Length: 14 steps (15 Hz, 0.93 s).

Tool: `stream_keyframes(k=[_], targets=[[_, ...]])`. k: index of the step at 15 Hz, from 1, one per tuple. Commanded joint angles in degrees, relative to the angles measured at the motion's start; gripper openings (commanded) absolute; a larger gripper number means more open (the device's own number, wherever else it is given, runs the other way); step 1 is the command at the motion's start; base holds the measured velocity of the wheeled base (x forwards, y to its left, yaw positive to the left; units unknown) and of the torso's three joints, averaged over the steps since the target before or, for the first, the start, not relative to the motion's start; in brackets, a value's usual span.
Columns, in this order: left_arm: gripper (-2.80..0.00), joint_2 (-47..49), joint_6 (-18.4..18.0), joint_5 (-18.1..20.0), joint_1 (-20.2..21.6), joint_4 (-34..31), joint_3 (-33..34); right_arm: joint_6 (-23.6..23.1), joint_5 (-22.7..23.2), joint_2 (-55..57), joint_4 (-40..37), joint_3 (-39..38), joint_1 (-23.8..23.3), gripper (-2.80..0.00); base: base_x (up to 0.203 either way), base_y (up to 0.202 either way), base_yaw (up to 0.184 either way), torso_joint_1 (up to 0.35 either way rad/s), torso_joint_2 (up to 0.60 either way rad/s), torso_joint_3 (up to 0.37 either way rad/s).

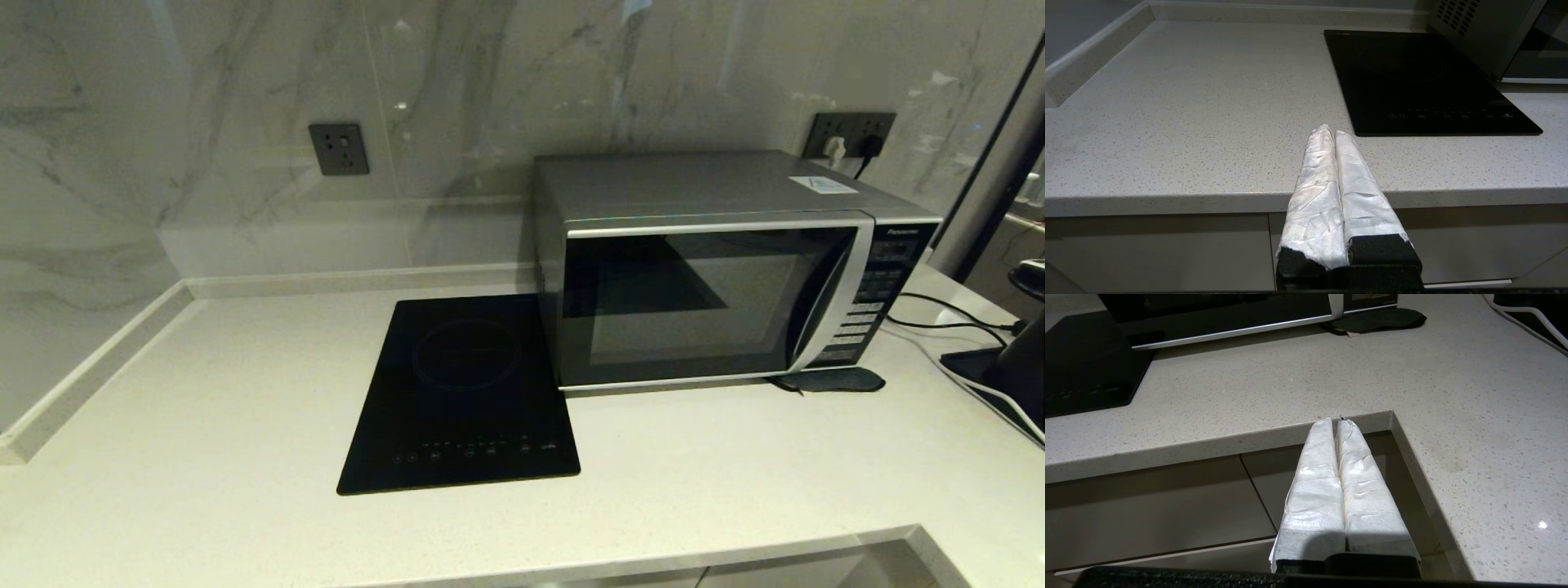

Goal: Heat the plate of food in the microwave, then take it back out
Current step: Open the microwave oven

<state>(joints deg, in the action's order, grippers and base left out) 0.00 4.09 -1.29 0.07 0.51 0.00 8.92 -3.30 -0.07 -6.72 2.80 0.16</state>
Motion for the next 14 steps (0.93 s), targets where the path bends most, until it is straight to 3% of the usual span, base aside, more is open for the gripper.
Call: stream_keyframes(k=[1,14], targets=[[-2.80,0.09,0.04,-0.03,0.01,0.02,0.00,0.04,-0.04,0.07,-0.05,0.01,0.02,-2.80,0.000,0.000,0.000,0.000,0.00,0.000],[-2.80,0.09,0.04,-0.03,0.01,0.02,0.00,0.04,-0.04,0.07,-0.05,0.01,0.02,-2.80,0.000,0.000,0.000,0.000,0.00,0.000]])
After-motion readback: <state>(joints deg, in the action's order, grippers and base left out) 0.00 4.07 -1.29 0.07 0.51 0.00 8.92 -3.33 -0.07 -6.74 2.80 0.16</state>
